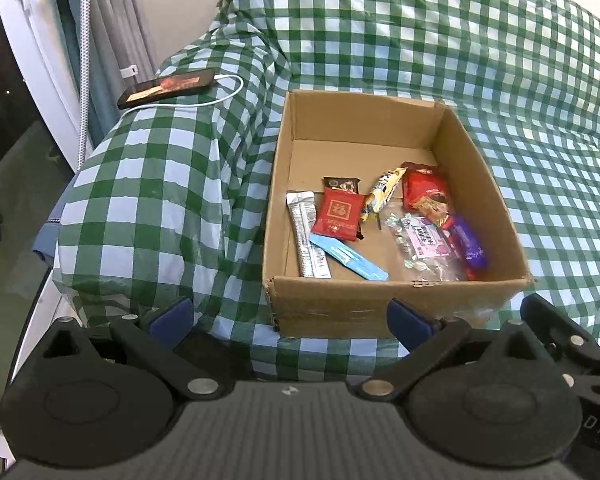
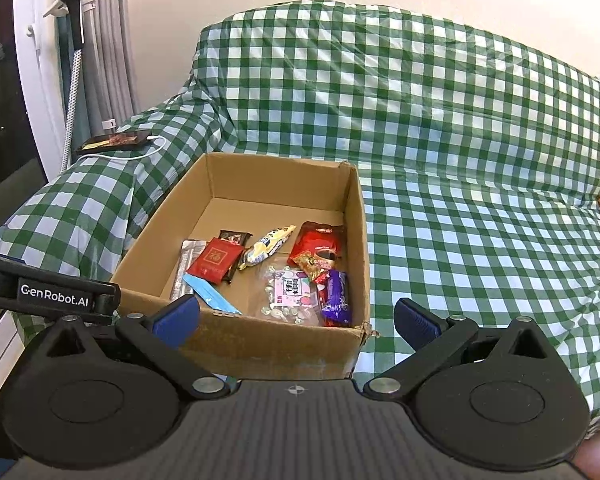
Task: Organize snacks
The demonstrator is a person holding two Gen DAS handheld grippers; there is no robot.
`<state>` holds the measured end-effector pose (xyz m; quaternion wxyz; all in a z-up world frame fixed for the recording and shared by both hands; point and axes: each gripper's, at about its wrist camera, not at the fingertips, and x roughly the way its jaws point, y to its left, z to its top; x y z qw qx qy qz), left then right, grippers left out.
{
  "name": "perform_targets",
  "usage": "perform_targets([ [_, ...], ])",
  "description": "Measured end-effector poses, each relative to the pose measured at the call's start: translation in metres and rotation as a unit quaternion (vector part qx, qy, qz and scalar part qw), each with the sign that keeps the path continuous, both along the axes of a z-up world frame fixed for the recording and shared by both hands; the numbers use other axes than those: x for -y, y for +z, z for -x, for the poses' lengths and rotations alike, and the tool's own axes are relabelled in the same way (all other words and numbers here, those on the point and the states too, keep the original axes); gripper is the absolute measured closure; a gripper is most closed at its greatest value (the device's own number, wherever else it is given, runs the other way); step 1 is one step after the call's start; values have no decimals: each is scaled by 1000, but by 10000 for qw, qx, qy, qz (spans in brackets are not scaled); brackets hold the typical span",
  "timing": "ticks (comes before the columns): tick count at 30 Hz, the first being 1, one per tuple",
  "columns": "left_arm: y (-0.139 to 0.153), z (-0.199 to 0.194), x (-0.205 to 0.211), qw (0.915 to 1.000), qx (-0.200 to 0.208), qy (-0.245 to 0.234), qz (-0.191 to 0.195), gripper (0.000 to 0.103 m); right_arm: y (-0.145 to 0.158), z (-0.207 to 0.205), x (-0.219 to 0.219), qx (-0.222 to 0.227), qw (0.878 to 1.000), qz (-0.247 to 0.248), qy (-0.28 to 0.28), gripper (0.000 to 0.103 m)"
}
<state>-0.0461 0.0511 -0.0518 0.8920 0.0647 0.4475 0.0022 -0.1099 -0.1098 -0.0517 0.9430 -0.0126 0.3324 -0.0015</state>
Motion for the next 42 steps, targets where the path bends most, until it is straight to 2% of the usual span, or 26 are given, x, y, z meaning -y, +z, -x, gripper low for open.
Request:
perform_targets([
  [42,2,-1,10,9997,53,-213,-88,0,-1,-3,2,-9,10000,-4,30,0],
])
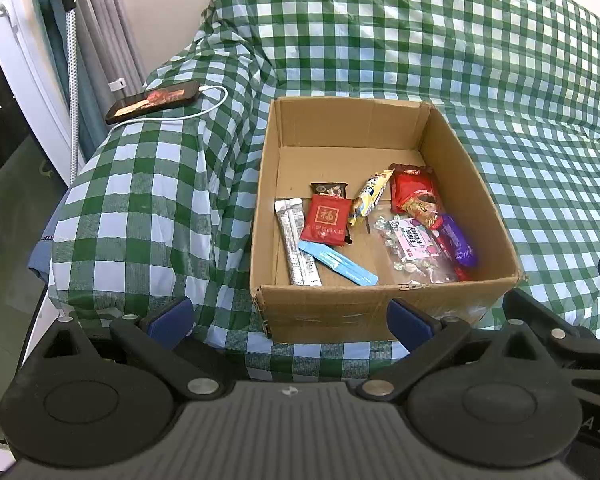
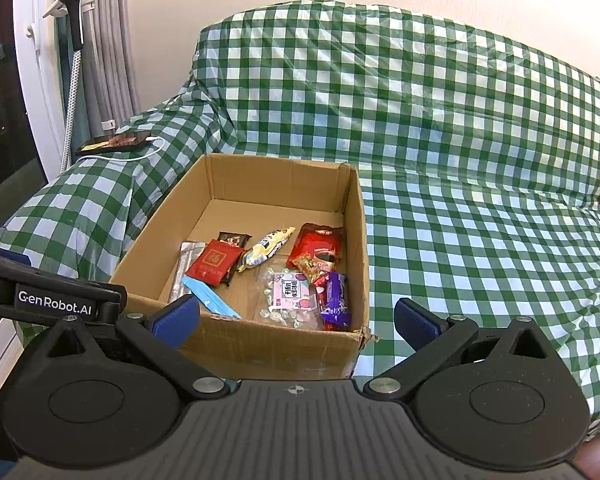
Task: Organize snacks
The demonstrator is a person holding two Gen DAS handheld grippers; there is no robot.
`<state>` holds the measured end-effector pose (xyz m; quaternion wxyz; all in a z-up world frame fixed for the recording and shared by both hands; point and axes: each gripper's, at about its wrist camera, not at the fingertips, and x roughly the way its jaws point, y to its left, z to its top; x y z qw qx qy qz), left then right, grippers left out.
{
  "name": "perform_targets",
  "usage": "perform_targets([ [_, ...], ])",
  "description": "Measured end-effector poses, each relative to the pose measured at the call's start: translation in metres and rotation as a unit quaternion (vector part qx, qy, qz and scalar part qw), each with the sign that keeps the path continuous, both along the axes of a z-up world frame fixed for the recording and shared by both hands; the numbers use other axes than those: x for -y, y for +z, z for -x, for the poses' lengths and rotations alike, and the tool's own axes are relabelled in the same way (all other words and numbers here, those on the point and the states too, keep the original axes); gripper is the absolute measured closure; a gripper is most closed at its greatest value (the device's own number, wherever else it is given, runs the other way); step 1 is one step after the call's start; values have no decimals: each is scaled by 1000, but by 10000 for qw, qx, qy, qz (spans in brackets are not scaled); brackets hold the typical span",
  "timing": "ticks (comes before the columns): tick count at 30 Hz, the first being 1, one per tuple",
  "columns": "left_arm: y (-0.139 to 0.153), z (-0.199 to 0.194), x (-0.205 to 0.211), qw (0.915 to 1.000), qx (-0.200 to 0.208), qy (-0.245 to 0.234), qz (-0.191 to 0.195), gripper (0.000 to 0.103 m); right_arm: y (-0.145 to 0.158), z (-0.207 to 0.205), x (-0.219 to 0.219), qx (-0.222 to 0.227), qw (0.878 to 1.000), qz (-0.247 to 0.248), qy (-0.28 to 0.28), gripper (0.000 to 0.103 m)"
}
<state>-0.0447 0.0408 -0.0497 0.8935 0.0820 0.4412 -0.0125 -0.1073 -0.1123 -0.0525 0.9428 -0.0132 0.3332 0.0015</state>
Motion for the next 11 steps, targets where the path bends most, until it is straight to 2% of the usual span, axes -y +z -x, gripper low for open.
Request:
perform_targets([
  [11,4,-2,-1,9999,100,64,-2,0,2,-1,1,18,10000,-6,3,0],
])
